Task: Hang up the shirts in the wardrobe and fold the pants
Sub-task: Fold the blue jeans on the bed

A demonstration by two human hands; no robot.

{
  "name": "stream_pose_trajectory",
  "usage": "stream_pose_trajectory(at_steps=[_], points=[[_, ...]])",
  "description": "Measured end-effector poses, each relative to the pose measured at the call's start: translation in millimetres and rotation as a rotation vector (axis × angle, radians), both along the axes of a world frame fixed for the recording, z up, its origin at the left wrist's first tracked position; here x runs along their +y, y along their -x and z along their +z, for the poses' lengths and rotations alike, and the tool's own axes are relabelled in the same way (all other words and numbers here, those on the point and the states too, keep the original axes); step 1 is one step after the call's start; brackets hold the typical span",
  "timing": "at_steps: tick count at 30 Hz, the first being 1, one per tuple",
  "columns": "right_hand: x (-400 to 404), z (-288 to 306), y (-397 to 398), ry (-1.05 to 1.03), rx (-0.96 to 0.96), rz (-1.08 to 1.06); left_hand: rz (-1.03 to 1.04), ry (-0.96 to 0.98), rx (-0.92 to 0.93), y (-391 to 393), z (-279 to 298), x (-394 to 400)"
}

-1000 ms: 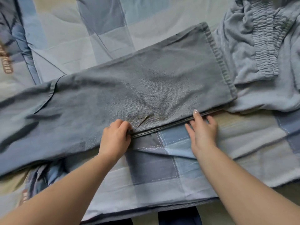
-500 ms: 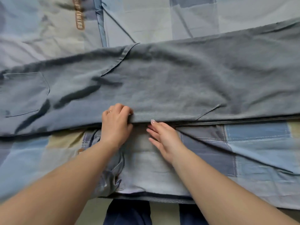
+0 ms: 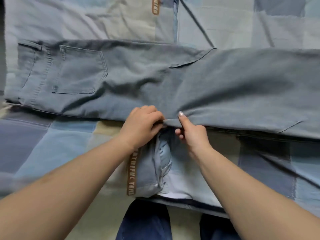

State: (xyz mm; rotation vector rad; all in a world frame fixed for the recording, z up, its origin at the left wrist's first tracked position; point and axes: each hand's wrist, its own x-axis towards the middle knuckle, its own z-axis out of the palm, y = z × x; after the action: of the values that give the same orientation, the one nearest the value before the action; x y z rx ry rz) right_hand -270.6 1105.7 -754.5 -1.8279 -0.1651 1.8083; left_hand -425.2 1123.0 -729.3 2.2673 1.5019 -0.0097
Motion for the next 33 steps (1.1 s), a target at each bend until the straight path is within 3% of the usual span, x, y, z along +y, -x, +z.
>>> stream_pose_trajectory(at_steps=[2,4,9,12,14,16,18,22,25,29,33], points=[[-16.9,-1.6,-0.8,0.068,-0.057,0.076,-0.018,0.102,0.011,12.7,-3.8,-9.9],[-23.7,2.6,1.4,0.073,0.032,-0.002,0.153,0.092,-0.12,23.4,-6.0,-18.1],[-24.4,22.8,11.5,-0.07,-0.087,0.36,1.009,0.029,-0.492,63.4,-0.9,-27.1],[2.7,31.0,30.0,-0.359,-0.276,0.519,1.48,0.026,-0.597,109.3,-5.2,-32.4],[43.0,27.3,42.9,-0.561,-0.445,0.598,1.677,0.034,-0.638,140.0,-8.3,-34.1],[91.4,18.5,51.2,-0.66,-0.632,0.799,1.703,-0.026,-0.656,165.9,-12.0,-32.9],[135.2,7.3,55.5,-0.665,-0.81,0.994,1.593,-0.121,-0.611,186.3,-14.2,-23.1],[179.2,-7.8,62.1,-0.662,-0.972,1.201,1.44,-0.173,-0.512,218.3,-19.9,14.5],[194.1,-10.1,73.1,-0.662,-1.12,1.178,1.434,-0.188,-0.52,233.6,-24.0,34.9],[211.0,-2.4,81.4,-0.67,-1.148,0.846,1.497,-0.158,-0.61,241.4,-28.9,40.5],[209.0,-1.2,101.2,-0.641,-1.073,0.944,1.695,-0.179,-0.796,248.3,-33.6,27.8]])
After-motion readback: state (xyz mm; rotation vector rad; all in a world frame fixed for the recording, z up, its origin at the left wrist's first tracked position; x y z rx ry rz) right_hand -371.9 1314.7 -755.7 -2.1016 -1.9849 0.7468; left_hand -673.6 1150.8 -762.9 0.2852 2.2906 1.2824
